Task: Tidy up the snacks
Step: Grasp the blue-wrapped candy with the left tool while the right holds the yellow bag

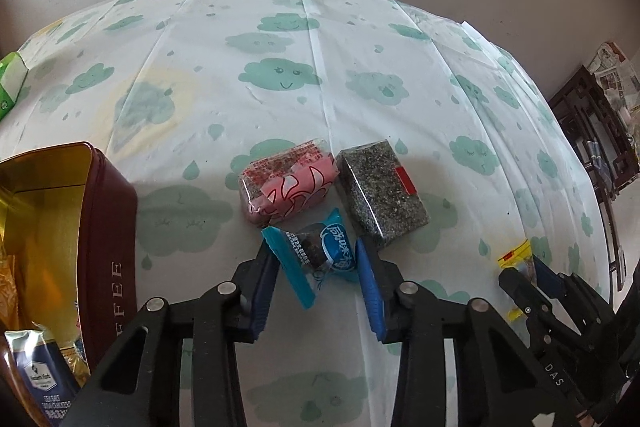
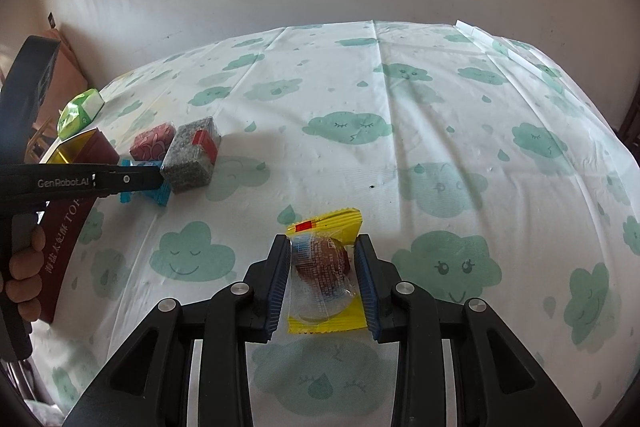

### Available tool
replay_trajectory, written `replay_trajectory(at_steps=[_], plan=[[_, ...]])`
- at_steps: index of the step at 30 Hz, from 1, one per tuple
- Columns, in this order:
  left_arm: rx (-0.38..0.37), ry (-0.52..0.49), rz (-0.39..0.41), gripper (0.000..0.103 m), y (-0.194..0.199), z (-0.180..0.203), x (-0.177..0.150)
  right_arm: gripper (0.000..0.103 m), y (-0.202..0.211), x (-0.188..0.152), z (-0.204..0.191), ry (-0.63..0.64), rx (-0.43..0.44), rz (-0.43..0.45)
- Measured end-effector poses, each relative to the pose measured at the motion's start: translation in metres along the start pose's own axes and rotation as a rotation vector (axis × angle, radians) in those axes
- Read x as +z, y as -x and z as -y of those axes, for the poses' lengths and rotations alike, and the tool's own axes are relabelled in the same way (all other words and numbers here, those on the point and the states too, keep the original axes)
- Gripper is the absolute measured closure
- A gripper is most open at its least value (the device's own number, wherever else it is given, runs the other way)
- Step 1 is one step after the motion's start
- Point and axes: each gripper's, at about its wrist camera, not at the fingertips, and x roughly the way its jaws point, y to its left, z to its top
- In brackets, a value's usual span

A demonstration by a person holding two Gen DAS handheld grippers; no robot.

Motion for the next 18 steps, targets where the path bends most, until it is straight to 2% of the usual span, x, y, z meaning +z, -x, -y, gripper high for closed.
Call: replay_trajectory(at_steps=[7,9,18], plan=[[0.028,-0.028,0.009,0.072,0.007,-0.001,-0.007,0.069,0.000,0.000,0.000,0.002,0.005,0.000],[0.039,-0.030,0.010,0.077,0.010,-0.002,-0.009,0.069,0.000,0.000,0.000,0.003,0.005,0.000],[0.037,-0.039,0.012,0.078,0.027,-0.005,-0.022,0.069,0.000,0.000,0.001,0.009,0.007,-0.001]])
